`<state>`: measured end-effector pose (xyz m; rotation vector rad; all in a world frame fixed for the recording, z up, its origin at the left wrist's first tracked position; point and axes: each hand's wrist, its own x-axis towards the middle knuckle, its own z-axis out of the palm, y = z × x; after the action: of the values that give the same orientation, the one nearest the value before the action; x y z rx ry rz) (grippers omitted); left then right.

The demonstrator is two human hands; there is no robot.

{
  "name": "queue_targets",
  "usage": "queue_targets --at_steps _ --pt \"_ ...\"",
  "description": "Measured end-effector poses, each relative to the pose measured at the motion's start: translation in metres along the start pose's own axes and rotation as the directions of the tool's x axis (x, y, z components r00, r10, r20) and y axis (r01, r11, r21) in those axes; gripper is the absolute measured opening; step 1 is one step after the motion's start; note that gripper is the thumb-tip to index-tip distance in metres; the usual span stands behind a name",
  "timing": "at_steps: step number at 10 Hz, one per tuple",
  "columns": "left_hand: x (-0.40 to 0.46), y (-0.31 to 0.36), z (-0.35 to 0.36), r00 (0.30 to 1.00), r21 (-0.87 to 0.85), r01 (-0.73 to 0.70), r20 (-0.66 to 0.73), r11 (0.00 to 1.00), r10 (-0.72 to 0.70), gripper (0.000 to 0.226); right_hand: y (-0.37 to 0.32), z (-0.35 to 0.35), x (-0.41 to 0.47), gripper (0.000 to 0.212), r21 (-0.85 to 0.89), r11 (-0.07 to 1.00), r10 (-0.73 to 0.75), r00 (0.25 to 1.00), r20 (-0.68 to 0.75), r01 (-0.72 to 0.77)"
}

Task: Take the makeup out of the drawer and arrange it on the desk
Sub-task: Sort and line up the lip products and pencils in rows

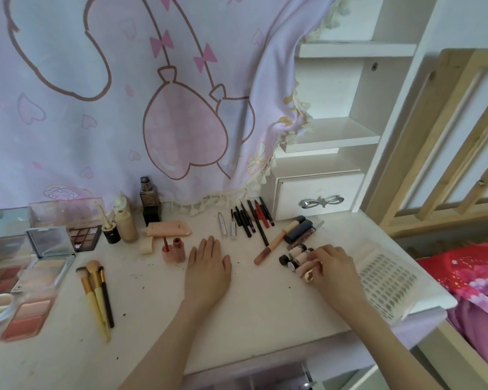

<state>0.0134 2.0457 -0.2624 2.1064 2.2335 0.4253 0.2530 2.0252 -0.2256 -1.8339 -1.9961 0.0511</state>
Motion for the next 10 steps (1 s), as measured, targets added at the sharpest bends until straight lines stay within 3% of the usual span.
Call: queue_targets --at_steps 1,3,5,8,10 --pt "-0.001 0.000 -0.001 1.000 0.005 -0.001 0.007 1.000 0.001 0.054 0.011 0.001 -0.011 0.026 -0.145 0.987 -0.059 0.995 0.080 0.070" --pt "-0.001 0.000 -0.001 1.000 -0.003 -0.002 0.001 1.000 0.002 0.054 0.023 -0.002 -0.008 0.029 -0.179 0.966 -0.169 0.979 0.115 0.187" --pt "-0.001 -0.001 0.000 1.000 -0.012 -0.005 -0.007 1.000 0.005 0.054 0.028 -0.003 -0.002 0.027 -0.262 0.938 -0.189 0.968 0.162 0.227" --pt "0.000 -0.002 0.002 1.000 -0.026 -0.009 -0.007 1.000 0.009 0.053 0.029 0.002 0.002 0.025 -0.225 0.922 -0.293 0.948 0.122 0.314" --pt "0.001 -0.003 0.003 1.000 -0.032 -0.012 -0.013 0.999 0.011 0.054 0.029 0.001 0.004 0.028 -0.192 0.909 -0.375 0.927 0.011 0.370"
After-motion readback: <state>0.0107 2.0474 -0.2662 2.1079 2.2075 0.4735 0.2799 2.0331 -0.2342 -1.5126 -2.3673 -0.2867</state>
